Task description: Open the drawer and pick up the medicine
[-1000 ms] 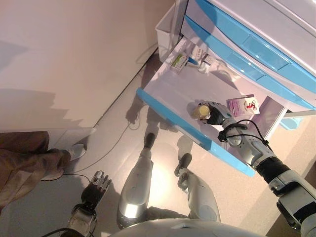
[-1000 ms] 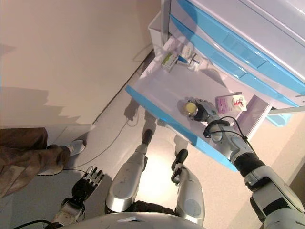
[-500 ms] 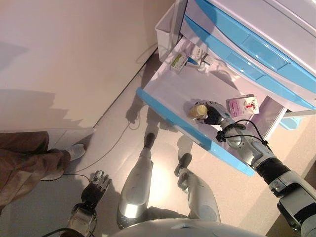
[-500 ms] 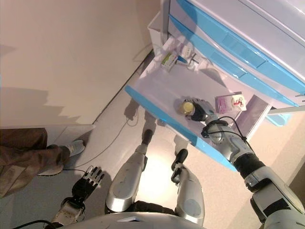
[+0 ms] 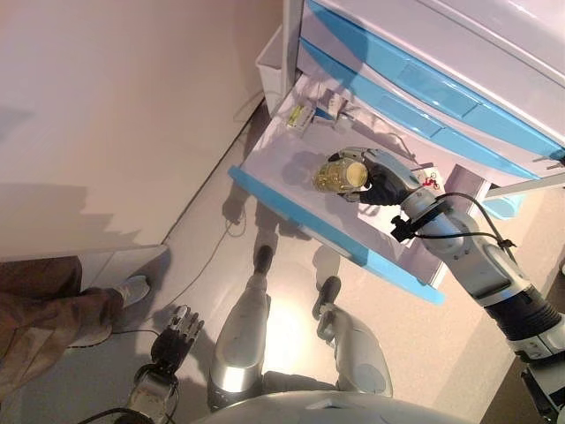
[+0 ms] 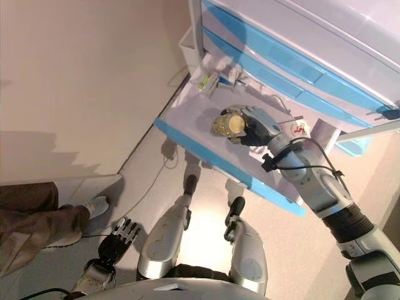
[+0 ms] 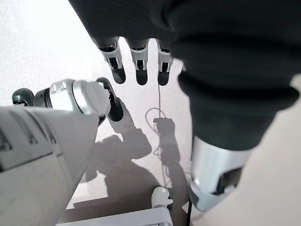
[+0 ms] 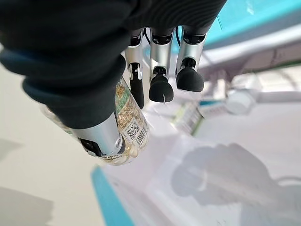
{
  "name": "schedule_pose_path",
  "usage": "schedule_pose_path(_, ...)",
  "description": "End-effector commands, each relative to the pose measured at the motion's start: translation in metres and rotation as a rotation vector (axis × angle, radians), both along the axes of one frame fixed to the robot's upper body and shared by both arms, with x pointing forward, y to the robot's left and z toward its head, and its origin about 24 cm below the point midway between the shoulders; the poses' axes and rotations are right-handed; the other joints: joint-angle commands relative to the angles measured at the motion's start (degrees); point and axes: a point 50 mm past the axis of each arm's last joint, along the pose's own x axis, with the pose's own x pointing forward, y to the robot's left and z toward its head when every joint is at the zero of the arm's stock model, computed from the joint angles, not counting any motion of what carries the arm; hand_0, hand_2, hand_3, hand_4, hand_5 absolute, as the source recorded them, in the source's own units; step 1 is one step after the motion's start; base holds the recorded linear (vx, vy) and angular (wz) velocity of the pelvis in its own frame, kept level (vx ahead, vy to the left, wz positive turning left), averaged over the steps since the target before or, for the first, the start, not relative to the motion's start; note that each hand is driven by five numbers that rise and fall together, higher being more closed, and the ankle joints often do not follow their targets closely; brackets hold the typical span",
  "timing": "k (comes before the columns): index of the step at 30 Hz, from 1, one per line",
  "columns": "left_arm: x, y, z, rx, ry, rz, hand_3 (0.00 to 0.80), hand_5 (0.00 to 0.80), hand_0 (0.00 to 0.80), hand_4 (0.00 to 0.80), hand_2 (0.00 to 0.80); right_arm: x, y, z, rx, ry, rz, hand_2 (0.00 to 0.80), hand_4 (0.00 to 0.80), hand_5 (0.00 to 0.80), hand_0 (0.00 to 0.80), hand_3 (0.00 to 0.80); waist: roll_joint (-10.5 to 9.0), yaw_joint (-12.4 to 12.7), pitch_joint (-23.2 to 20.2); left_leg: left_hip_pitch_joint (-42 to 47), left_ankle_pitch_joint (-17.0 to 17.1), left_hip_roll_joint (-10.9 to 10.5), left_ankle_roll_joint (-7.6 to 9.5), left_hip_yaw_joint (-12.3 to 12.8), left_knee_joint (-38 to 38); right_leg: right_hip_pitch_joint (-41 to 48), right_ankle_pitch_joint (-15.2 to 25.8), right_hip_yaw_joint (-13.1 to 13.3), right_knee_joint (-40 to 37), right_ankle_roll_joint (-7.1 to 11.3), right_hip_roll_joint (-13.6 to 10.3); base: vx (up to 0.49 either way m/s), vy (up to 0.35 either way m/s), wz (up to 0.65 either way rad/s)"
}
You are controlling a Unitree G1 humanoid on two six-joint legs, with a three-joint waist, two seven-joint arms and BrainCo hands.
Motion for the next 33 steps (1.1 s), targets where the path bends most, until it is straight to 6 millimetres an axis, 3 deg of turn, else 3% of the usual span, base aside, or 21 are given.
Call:
schedule_pose_path(1,-0.034,0.007,-0.007,0.050,0.087,-0.001,0.000,0.000,0.000,0.000,0.000,-0.025,0.015,0.031,0.027,-0.081,0.186,0.800,0.800,0.800,0.800,0.800,-2.27,-1.3,-7.2,0.1,-5.7,0.6,-0.30,1.0,2.9,1.0,4.4,1.9,-3.1,3.50,-0.8,0.031,-0.006,-0.07)
schedule_pose_path(8,-0.044,0.010,-0.010,0.052,0.128,0.027,0.000,0.000,0.000,0.000,0.000,-0.042,0.015,0.056,0.056,-0.081,0.284,0.800,0.800,0.800,0.800,0.800,-3.09,-2.2,-10.2,2.5,-5.8,1.2,-0.52,1.9,1.2,2.7,4.3,2.7,-4.2,3.61,-0.5,0.043,-0.007,-0.11)
schedule_pose_path(16,-0.070,0.014,-0.017,0.052,0.202,0.069,0.000,0.000,0.000,0.000,0.000,-0.045,-0.005,0.087,0.120,-0.068,0.267,0.800,0.800,0.800,0.800,0.800,-4.60,-3.0,-14.1,5.0,-6.2,2.2,-1.07,2.8,-0.1,4.9,4.4,3.2,-5.8,3.88,-0.1,0.073,-0.008,-0.10)
schedule_pose_path(22,-0.085,0.023,-0.017,0.070,0.249,0.093,0.000,0.000,0.000,0.000,0.000,-0.034,-0.028,0.112,0.203,-0.051,0.192,0.800,0.800,0.800,0.800,0.800,-6.12,-2.5,-15.8,5.9,-6.9,2.5,-1.21,2.7,0.2,6.3,4.2,3.1,-6.4,3.84,0.3,0.073,-0.040,-0.09)
schedule_pose_path(33,-0.098,0.032,-0.017,0.092,0.318,0.099,0.000,0.000,0.000,0.000,0.000,-0.002,-0.064,0.130,0.450,0.081,0.059,0.800,0.800,0.800,0.800,0.800,-7.33,-1.4,-18.5,7.8,-7.7,2.3,-1.19,1.5,-0.3,8.8,3.6,2.9,-7.4,3.83,0.5,0.079,-0.016,-0.01)
